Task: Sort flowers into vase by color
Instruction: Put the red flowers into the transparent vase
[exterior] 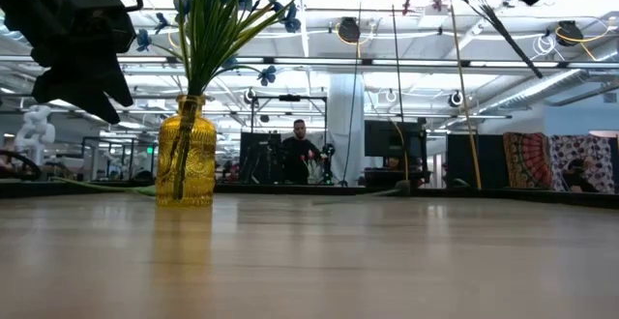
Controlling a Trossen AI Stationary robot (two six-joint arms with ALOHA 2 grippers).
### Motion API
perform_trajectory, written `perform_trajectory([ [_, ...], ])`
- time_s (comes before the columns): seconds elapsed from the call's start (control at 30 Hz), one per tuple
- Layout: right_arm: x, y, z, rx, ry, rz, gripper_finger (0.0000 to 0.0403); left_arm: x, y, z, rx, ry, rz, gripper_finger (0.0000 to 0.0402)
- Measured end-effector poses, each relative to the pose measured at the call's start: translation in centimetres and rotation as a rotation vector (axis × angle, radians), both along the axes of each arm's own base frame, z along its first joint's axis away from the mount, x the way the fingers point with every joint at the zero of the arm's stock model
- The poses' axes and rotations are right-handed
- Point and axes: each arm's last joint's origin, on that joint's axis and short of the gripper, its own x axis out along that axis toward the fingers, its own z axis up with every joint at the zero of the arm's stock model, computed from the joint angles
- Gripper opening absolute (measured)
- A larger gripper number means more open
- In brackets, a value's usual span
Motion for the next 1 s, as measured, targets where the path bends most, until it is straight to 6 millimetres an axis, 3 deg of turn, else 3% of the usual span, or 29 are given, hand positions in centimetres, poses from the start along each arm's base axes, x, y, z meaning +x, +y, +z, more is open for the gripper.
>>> perform_trajectory([
  [0.33,2.8,6.8,-1.6,-0.045,-0.045,-0.028,0.0,0.0,0.0,0.0,0.001,0.0,-0.001,0.0214],
  [0.63,2.5,12.3,-2.9,-0.031,-0.145,-0.022,0.0,0.0,0.0,0.0,0.001,0.0,-0.001,0.0214],
  [0.77,2.0,14.1,-2.0,-0.049,-0.187,0.0,0.0,0.0,0.0,0.0,0.0,0.0,-0.001,0.0214],
  [1.0,0.6,16.0,1.8,-0.082,-0.185,0.114,0.0,0.0,0.0,0.0,-0.001,-0.001,0.001,0.0214],
])
